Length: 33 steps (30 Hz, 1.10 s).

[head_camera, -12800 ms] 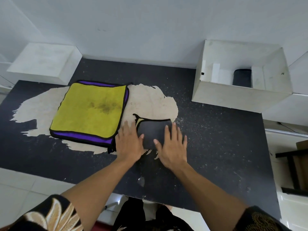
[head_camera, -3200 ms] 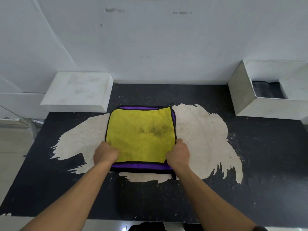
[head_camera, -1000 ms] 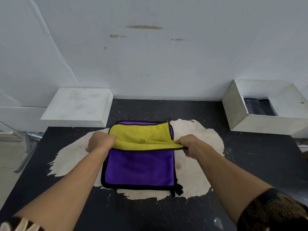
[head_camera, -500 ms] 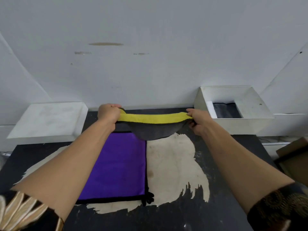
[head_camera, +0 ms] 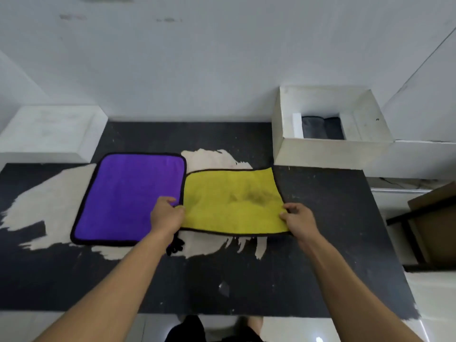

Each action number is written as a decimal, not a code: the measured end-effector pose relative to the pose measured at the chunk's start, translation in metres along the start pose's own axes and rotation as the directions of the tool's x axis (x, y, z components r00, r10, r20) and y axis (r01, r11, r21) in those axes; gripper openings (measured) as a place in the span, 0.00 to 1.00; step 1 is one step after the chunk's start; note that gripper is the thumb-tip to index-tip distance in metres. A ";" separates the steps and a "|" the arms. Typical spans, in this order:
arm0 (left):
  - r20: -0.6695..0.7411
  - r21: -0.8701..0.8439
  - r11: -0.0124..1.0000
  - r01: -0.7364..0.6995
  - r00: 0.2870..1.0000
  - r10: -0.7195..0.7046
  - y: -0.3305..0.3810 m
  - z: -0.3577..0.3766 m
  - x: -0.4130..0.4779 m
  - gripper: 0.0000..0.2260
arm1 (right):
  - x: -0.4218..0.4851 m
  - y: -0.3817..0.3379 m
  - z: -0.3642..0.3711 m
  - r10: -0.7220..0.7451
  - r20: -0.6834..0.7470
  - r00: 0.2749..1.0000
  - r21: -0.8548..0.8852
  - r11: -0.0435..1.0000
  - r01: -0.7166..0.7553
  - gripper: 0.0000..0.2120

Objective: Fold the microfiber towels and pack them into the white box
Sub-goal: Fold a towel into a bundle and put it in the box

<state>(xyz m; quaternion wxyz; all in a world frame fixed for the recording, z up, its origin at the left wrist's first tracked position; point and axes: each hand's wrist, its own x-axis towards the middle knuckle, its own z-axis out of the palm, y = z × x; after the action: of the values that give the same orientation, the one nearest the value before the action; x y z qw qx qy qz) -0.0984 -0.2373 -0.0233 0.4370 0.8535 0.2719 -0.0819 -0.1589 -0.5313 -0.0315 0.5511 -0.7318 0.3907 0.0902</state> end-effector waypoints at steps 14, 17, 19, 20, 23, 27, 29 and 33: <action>0.184 0.354 0.935 -0.039 0.983 -0.029 -0.058 0.028 -0.047 0.12 | -0.007 0.055 -0.048 0.055 -0.018 0.998 -0.522 0.851 -0.056 0.11; 0.238 0.519 0.847 -0.116 0.971 -0.013 -0.052 0.030 -0.053 0.13 | -0.010 0.059 -0.051 0.118 0.044 0.992 -0.589 0.805 -0.069 0.11; 0.248 0.667 0.732 -0.140 0.968 -0.041 -0.041 0.029 -0.057 0.13 | -0.012 0.054 -0.048 0.098 0.030 0.995 -0.662 0.747 -0.054 0.13; 0.224 0.720 0.681 -0.129 0.973 -0.053 -0.034 0.028 -0.060 0.13 | -0.013 0.052 -0.046 0.056 0.006 0.998 -0.706 0.708 -0.036 0.14; 0.153 0.788 0.599 -0.143 0.988 0.033 -0.013 0.029 -0.064 0.16 | -0.014 0.040 -0.034 -0.164 -0.030 0.986 -0.802 0.593 0.074 0.19; 0.389 0.752 0.456 -0.477 0.879 0.277 0.000 0.043 -0.054 0.30 | -0.010 0.027 -0.007 -0.375 0.184 0.909 -0.812 0.463 0.355 0.31; 0.518 0.730 0.362 -0.580 0.815 0.261 0.001 0.051 -0.050 0.37 | -0.003 0.028 0.004 -0.332 0.268 0.904 -0.805 0.438 0.399 0.35; 0.610 0.741 0.282 -0.610 0.786 0.100 -0.012 0.062 -0.043 0.39 | 0.013 0.038 0.011 -0.208 0.371 0.905 -0.830 0.362 0.424 0.37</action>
<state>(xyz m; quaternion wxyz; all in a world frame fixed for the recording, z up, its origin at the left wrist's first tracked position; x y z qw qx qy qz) -0.1348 -0.2975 -0.0527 -0.0551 0.9398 -0.1354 -0.3090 -0.1726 -0.5309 -0.0711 0.1198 -0.9580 0.0750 0.2493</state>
